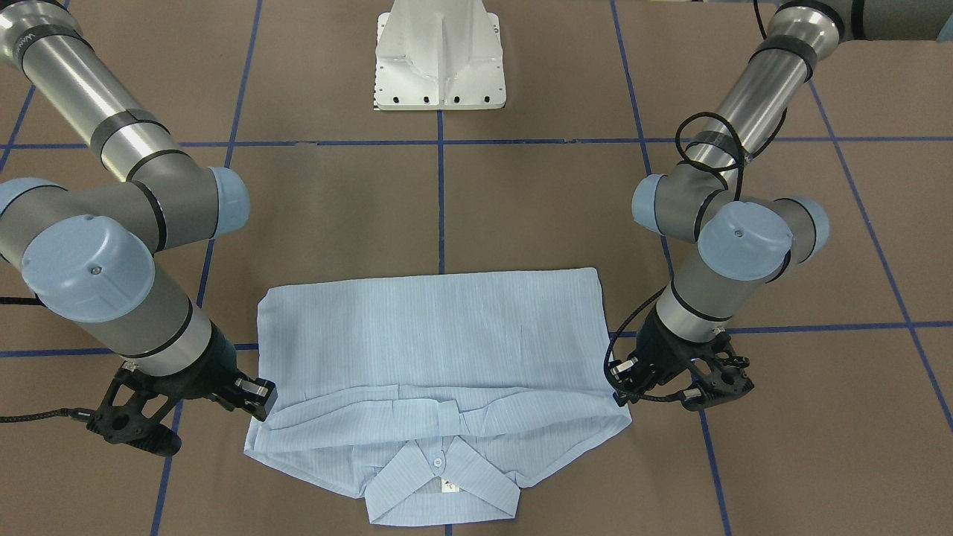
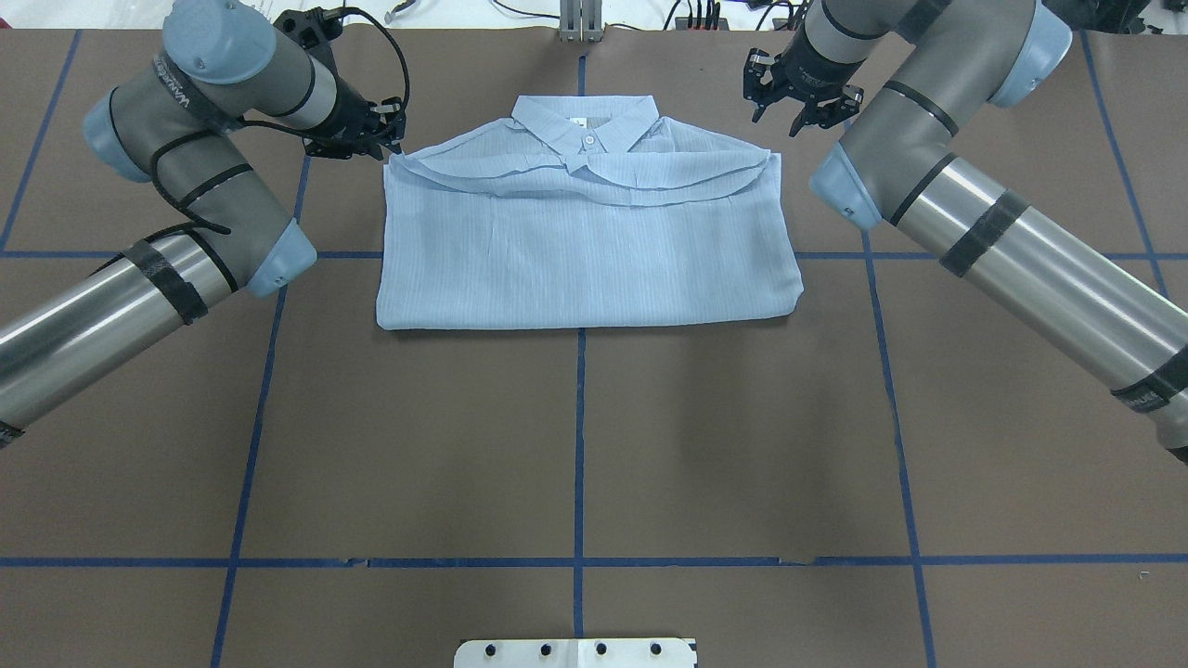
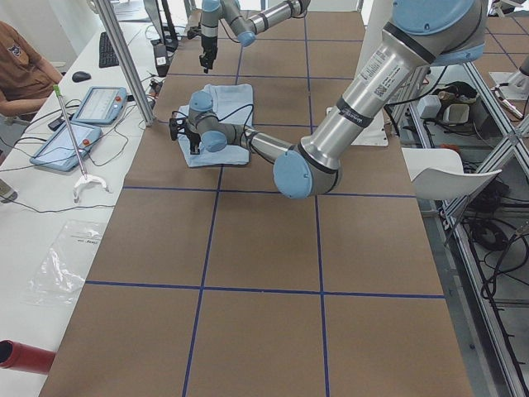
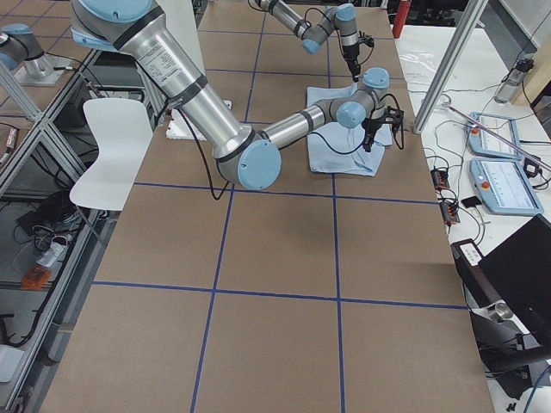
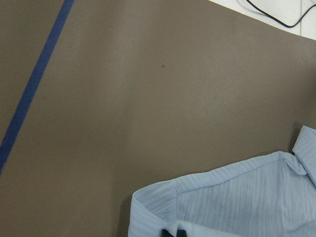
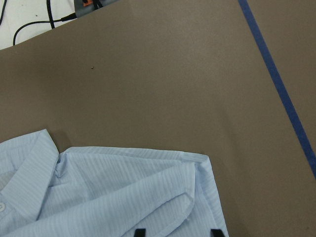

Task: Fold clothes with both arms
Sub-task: 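Move the right gripper down to the folded shirt's side edge and grasp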

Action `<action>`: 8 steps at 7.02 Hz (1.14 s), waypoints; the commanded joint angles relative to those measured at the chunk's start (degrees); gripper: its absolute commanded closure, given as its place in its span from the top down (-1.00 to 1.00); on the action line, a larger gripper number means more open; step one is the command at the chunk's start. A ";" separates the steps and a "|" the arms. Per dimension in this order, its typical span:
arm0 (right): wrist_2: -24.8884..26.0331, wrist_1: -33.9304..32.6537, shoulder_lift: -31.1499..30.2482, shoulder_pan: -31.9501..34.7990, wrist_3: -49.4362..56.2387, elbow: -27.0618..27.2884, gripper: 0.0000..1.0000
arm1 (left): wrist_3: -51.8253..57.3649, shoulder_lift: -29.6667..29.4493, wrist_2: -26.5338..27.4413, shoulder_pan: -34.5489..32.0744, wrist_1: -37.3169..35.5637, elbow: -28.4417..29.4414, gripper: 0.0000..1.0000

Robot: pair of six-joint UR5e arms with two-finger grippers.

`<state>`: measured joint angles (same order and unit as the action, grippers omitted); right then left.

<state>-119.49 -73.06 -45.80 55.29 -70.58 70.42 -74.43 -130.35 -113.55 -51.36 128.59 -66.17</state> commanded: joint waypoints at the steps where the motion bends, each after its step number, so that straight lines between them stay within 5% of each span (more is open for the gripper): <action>1: 0.23 0.02 -0.77 0.08 1.41 0.59 1.00 | -0.01 2.90 -0.26 -0.23 -0.44 -4.13 0.97; 4: 0.49 0.02 -11.64 -6.22 1.15 12.16 1.00 | -0.01 5.98 -0.18 -0.32 -5.09 -12.04 0.97; 8: 1.10 -0.16 -15.72 -11.07 1.32 13.78 0.80 | -0.01 5.99 -0.09 -0.32 -5.10 -12.32 0.97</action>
<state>-118.49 -73.14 -60.65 45.28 -69.28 84.01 -74.47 -124.39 -113.65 -51.68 123.51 -78.44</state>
